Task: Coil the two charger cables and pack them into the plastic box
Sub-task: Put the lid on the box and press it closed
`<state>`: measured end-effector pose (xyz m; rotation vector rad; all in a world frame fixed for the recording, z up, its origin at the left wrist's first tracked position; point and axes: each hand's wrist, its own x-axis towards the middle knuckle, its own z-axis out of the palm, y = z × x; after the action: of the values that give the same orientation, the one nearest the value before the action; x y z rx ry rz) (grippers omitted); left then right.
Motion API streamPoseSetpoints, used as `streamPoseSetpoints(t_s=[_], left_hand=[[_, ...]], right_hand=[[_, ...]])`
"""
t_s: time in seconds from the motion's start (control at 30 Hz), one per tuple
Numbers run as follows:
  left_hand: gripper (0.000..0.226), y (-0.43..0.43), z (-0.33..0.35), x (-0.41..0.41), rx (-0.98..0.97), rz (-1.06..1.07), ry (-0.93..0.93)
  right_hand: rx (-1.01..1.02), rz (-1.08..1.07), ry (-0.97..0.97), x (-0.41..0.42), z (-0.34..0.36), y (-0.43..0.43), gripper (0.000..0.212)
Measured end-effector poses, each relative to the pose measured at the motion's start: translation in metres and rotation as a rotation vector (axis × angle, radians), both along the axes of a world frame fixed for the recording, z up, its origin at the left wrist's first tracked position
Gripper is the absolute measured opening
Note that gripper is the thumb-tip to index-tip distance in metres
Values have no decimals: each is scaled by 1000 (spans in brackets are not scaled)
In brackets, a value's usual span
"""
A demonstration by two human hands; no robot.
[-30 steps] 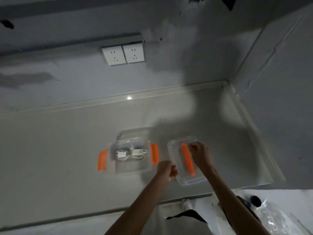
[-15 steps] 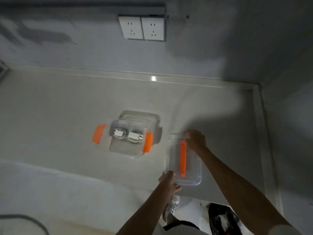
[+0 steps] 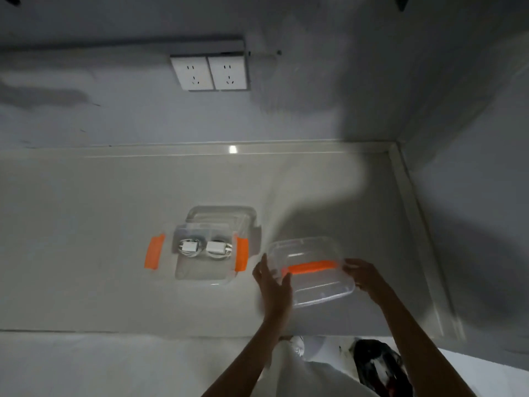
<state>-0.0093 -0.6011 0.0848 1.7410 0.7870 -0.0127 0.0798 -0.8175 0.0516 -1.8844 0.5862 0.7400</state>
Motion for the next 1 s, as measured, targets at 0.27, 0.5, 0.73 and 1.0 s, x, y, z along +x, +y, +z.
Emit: streamPoseSetpoints(t_s=[0.27,0.5,0.73,1.0], left_hand=[[57,116,39,12,102,-84,-394],[53,257,33,0,367,-156,-244],[63,335,23,-21,452,-208,-33],[85,332,11,-36,439,-215,-53]], right_hand=[[278,-231,-189,-18,61,96,30],[-23,-175,-435,-34,47,240,31],[-332,-43,-528,-78,46,326,32],[-463,-58,-654,-112,46,336,41]])
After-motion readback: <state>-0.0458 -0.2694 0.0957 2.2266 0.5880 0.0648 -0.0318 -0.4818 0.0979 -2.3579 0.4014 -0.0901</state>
